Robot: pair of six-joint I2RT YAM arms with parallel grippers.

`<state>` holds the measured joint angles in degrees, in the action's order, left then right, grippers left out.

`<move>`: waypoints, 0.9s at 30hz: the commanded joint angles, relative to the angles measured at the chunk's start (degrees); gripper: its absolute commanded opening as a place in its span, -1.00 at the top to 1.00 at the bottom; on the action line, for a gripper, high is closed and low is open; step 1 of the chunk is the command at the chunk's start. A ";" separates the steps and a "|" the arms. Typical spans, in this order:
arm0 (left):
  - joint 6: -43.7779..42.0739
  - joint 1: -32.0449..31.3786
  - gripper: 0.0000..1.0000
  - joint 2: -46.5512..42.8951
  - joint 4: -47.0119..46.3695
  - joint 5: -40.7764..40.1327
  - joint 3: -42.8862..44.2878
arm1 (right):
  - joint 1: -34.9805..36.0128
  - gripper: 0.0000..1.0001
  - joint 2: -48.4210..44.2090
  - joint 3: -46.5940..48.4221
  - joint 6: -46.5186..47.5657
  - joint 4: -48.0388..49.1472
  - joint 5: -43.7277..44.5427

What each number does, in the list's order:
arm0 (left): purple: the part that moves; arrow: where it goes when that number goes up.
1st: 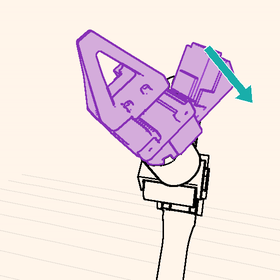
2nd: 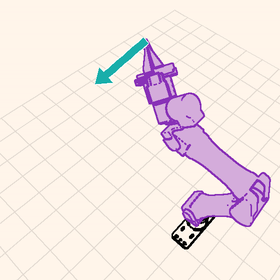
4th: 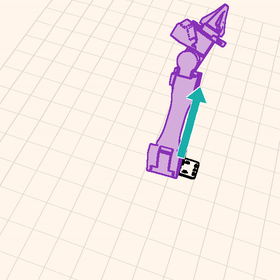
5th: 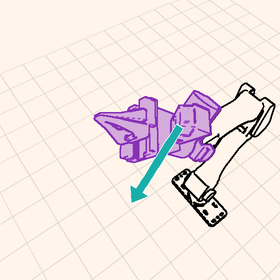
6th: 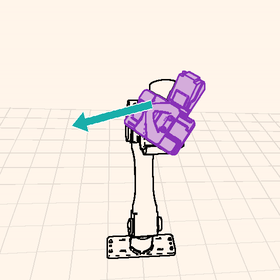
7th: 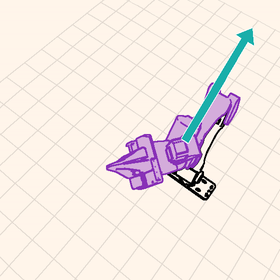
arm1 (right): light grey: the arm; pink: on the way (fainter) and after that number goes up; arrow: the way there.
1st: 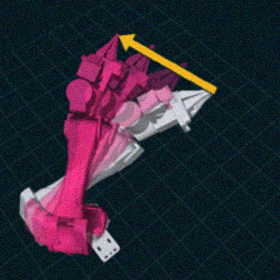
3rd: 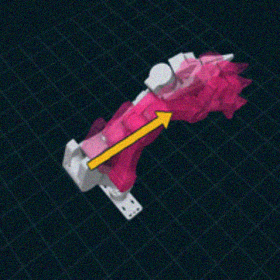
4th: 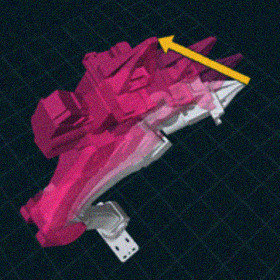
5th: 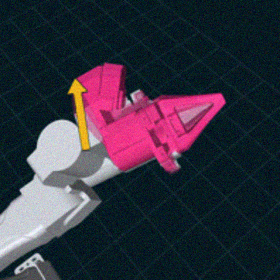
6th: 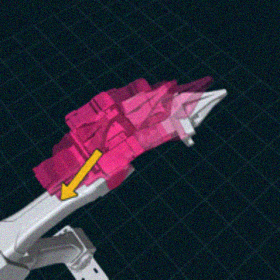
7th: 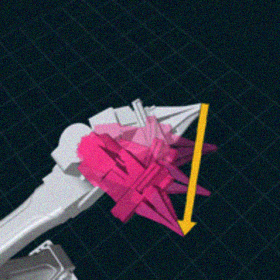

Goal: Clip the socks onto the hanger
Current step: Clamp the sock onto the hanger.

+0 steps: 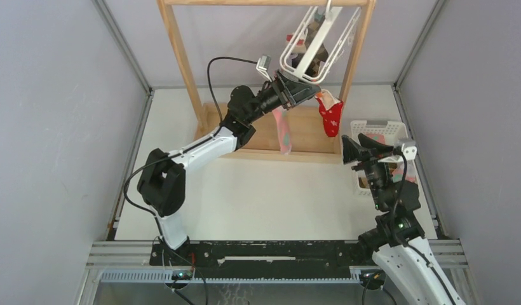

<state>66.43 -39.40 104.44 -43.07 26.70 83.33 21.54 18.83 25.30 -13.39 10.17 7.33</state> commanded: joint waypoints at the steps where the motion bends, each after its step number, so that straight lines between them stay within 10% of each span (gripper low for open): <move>1: -5.33 0.99 -0.83 -5.73 3.43 -4.39 -3.29 | -0.99 -0.27 8.35 7.69 -0.76 1.44 2.62; 27: -20.86 1.82 -0.88 -19.50 20.24 -14.47 -5.72 | -10.09 -0.19 56.29 52.71 -10.97 7.58 -9.38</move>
<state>49.71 -38.22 88.16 -24.62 14.35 75.11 12.34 71.16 73.71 -20.95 15.42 1.98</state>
